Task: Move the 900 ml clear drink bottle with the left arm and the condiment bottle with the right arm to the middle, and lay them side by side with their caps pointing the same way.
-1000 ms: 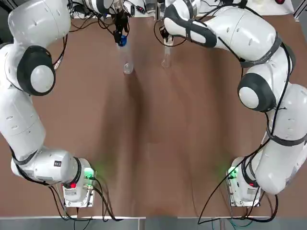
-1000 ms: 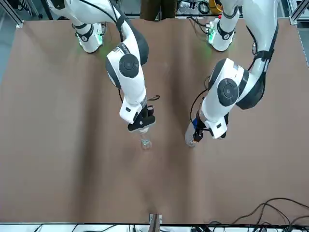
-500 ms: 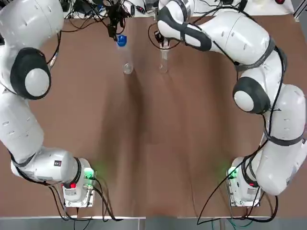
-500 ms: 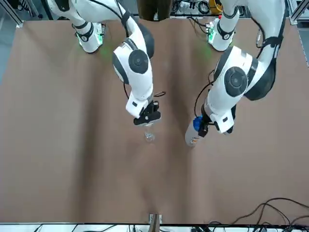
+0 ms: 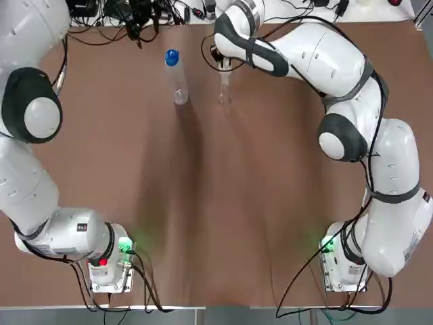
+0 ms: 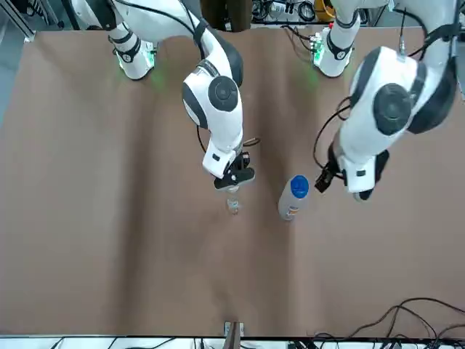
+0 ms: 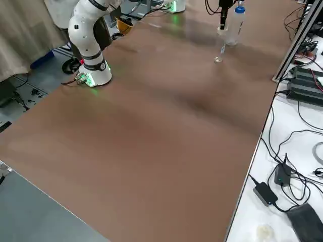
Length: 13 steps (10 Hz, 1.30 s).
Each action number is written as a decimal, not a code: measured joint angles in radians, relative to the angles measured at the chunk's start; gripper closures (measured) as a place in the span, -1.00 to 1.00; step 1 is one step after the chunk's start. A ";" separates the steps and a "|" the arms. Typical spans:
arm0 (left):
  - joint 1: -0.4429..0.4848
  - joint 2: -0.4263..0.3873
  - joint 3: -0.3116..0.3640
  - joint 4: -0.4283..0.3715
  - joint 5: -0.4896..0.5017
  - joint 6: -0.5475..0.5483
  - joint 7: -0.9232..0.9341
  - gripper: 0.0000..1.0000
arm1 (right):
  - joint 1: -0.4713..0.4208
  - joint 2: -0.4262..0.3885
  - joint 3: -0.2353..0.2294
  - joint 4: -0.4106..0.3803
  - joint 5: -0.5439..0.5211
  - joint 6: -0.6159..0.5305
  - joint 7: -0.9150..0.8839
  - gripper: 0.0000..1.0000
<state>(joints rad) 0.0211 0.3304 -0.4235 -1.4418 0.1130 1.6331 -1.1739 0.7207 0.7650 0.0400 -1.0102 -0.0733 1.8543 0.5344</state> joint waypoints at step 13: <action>-0.070 -0.225 0.401 -0.020 -0.121 0.037 0.958 -1.00 | -0.008 0.021 -0.010 0.050 0.000 0.000 0.001 -0.52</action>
<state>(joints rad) -0.0493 0.1053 -0.0227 -1.4615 -0.0083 1.6699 -0.2164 0.7128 0.7860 0.0304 -0.9601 -0.0734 1.8541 0.5349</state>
